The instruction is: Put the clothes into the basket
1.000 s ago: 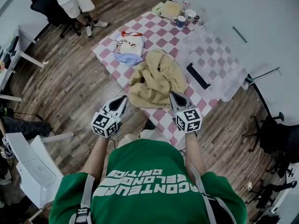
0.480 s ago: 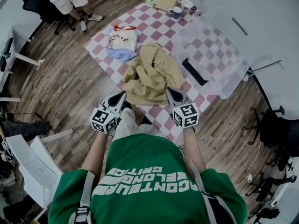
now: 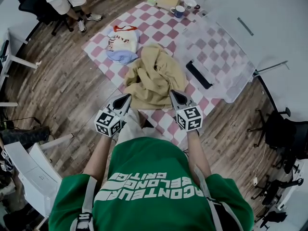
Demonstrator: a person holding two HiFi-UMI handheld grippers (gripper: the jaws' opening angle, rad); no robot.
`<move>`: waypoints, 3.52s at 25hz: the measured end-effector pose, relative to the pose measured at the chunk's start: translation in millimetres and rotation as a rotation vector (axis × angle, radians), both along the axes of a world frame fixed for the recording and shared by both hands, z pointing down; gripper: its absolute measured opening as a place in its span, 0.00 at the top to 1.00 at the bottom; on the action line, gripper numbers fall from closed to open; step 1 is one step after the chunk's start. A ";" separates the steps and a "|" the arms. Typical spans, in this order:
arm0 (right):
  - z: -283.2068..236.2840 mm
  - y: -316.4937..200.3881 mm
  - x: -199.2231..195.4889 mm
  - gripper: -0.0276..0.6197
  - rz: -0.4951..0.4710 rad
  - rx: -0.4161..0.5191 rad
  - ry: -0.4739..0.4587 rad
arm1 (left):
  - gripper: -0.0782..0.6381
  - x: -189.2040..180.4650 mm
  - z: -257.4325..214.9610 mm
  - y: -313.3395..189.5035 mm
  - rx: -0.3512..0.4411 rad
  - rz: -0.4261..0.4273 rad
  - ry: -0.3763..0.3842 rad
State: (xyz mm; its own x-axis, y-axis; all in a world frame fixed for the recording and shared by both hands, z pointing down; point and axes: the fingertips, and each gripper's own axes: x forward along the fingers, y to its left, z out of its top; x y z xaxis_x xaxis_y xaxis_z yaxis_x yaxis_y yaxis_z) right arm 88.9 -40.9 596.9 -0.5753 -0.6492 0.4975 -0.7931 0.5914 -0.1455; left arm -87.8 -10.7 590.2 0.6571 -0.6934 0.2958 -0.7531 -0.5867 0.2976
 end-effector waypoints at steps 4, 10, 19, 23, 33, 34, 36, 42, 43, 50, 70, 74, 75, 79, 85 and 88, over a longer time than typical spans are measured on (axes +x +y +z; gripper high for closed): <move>3.6 -7.5 2.6 0.95 0.010 -0.003 -0.011 | 0.88 2.5 12.5 -6.2 -0.038 0.022 -0.006; 20.7 -23.6 1.8 0.94 0.024 -0.033 -0.008 | 0.87 4.2 30.6 -23.9 -0.071 0.054 -0.020; 69.9 -47.9 -7.6 0.56 0.014 -0.131 0.045 | 0.40 10.5 86.4 -52.7 -0.107 0.146 -0.160; 94.2 -60.8 -2.4 0.48 0.042 -0.166 0.081 | 0.30 9.3 119.8 -69.2 -0.158 0.159 -0.194; 154.5 -93.0 4.1 0.43 0.101 -0.284 0.170 | 0.19 11.4 203.9 -97.4 -0.320 0.219 -0.274; 161.5 -95.5 3.8 0.43 0.104 -0.300 0.172 | 0.19 12.1 208.2 -98.6 -0.332 0.228 -0.275; 173.2 -99.4 2.9 0.43 0.106 -0.330 0.157 | 0.19 14.8 215.5 -99.7 -0.351 0.248 -0.273; 196.5 -102.9 -2.4 0.43 0.105 -0.375 0.097 | 0.19 23.5 232.1 -99.0 -0.380 0.301 -0.284; 200.2 -103.0 -3.4 0.43 0.105 -0.379 0.087 | 0.19 24.9 235.4 -98.9 -0.384 0.308 -0.289; 212.1 -103.7 -7.1 0.43 0.110 -0.423 0.062 | 0.23 35.8 248.6 -94.0 -0.426 0.343 -0.304; 198.1 -96.8 -17.3 0.81 0.099 -0.464 0.006 | 0.72 59.0 220.4 -88.1 -0.487 0.338 -0.125; 192.8 -96.5 -21.5 0.82 0.105 -0.447 0.003 | 0.72 63.2 206.7 -90.3 -0.462 0.343 -0.079; 190.6 -95.9 -22.9 0.82 0.105 -0.443 0.001 | 0.73 63.8 202.9 -90.4 -0.452 0.343 -0.072; 176.3 -94.7 -32.0 0.83 0.100 -0.416 -0.014 | 0.73 65.2 184.7 -90.8 -0.414 0.337 -0.037; 151.4 -95.8 -45.5 0.84 0.087 -0.360 -0.040 | 0.73 64.6 160.8 -93.5 -0.355 0.343 -0.026; 137.1 -94.9 -52.6 0.84 0.076 -0.328 -0.052 | 0.73 63.7 147.5 -93.0 -0.323 0.341 -0.022</move>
State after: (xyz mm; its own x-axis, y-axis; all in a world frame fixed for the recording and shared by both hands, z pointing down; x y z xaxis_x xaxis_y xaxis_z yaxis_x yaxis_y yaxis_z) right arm 36.4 -135.8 734.0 -0.5617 -0.5014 0.6581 -0.8196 0.4458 -0.3598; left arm -24.0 -103.7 737.7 0.8226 -0.3091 0.4773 -0.5416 -0.6814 0.4922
